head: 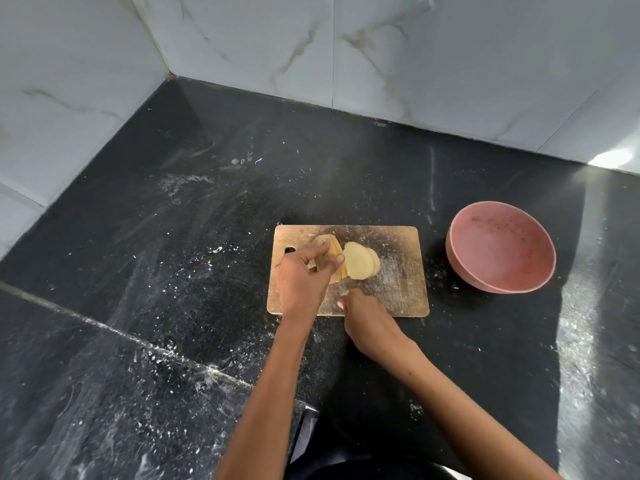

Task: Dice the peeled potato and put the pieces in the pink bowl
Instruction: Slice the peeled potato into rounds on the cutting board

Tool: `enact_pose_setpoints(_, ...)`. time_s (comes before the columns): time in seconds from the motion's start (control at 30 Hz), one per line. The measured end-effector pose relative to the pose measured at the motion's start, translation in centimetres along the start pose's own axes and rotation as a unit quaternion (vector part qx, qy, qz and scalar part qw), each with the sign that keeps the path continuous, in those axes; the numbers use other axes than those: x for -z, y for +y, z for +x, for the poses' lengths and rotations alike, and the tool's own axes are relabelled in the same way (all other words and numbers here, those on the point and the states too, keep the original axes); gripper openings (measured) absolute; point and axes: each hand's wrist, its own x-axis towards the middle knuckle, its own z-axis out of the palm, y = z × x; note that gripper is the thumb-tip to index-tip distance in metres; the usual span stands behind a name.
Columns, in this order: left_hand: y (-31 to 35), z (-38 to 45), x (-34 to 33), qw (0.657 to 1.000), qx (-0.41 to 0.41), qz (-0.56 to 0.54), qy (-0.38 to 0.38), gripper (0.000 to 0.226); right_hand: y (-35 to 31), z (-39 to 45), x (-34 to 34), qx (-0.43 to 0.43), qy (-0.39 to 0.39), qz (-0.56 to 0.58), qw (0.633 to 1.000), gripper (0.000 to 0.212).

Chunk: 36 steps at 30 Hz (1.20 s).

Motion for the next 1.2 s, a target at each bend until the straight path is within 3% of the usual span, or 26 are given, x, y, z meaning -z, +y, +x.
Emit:
enact_pose_setpoints(0.1,-0.2,0.1,0.1,0.999,0.018,-0.030,-0.002,0.037,0.8,0.2,0.5,-0.007,-0.064,0.095,0.993,0.022)
enact_pose_setpoints(0.27,-0.4,0.1,0.8,0.991,0.057,-0.118,-0.023,0.036,1.6,-0.3,2.1,-0.087,-0.140,0.321,0.933,0.033)
enact_pose_setpoints(0.4,-0.3,-0.5,1.0,0.985,0.067,-0.156,-0.033,0.041,1.4,0.0,1.4,-0.034,-0.057,0.139,0.988,0.034)
enact_pose_setpoints(0.5,-0.2,-0.9,0.5,0.983,0.066,-0.167,-0.029,0.042,1.5,-0.5,0.6,-0.005,0.010,0.066,0.998,0.029)
enact_pose_setpoints(0.93,-0.8,-1.0,1.6,0.984,0.057,-0.156,-0.059,0.045,0.9,-0.5,3.6,0.048,0.089,0.145,0.984,0.028)
enact_pose_setpoints(1.2,-0.8,-0.1,2.2,0.990,-0.079,0.033,-0.114,0.081,1.6,0.2,2.4,0.026,0.041,0.064,0.997,0.028)
